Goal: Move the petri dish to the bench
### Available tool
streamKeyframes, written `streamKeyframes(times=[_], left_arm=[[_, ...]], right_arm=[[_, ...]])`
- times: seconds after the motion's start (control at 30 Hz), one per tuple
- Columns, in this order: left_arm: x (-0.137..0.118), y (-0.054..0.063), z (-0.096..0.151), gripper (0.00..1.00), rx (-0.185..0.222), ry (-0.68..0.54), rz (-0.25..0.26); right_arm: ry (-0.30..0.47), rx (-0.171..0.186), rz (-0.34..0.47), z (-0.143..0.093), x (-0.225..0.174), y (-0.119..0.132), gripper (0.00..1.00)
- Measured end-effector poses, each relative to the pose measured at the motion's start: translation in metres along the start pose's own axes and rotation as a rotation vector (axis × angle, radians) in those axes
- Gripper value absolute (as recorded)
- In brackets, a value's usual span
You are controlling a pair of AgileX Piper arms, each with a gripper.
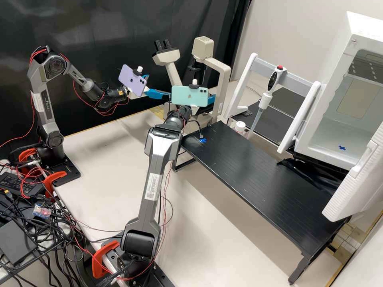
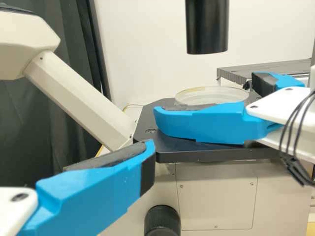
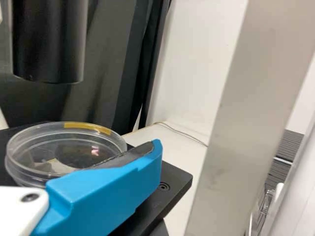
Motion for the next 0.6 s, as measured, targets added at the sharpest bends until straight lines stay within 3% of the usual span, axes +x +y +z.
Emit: streamKeyframes(times=[0.03,0.4,0.6], left_arm=[[0.0,0.0,0.0,1.0,0.0,0.0,0.0],[0.0,0.0,0.0,1.0,0.0,0.0,0.0],[0.0,0.0,0.0,1.0,0.0,0.0,0.0]], right_arm=[[-0.006,0.01,-0.001,0.0013,0.001,-0.0014,0.0],[-0.014,0.048,0.001,0.0025,0.0031,-0.0026,0.0],[-0.007,0.041,0.001,0.0026,0.0028,-0.0034,0.0]])
